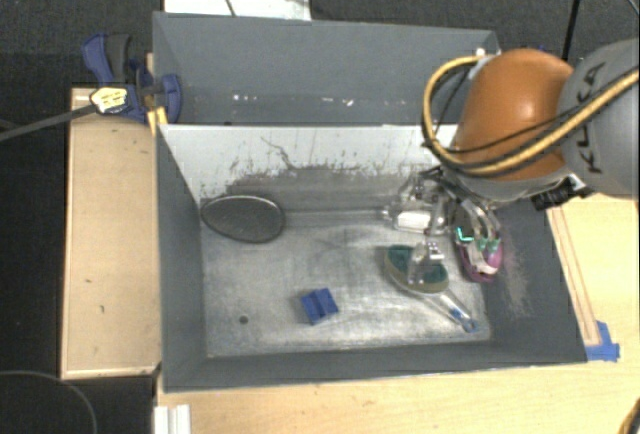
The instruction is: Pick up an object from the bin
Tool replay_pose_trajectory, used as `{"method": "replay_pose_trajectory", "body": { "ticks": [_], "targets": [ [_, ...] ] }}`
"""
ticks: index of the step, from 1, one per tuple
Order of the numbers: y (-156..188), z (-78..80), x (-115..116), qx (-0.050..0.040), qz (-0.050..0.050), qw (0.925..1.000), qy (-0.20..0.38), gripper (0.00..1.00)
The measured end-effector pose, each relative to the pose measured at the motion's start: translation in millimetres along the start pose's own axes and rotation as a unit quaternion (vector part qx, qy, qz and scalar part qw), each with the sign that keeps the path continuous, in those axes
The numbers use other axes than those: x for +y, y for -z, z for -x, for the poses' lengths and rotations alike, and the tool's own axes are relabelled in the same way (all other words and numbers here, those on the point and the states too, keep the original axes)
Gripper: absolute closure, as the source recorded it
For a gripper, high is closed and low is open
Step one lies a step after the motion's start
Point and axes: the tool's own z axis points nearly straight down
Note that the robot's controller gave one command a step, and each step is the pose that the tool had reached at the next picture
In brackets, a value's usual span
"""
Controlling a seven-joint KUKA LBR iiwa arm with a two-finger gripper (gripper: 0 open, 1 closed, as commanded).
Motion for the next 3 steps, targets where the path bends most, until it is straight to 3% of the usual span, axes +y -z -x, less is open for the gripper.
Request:
{"method": "replay_pose_trajectory", "body": {
  "ticks": [1, 2, 3],
  "targets": [
    [-113, -3.8, -62, -0.0055, 0.001, 0.9976, -0.069, 0.0],
    [-81, -7.9, -64, -0.0059, 0.001, 0.9859, -0.167, 0.0],
    [-61, 10.8, -72, -0.0052, 0.001, 0.9768, -0.214, 0.0]
  ]
}}
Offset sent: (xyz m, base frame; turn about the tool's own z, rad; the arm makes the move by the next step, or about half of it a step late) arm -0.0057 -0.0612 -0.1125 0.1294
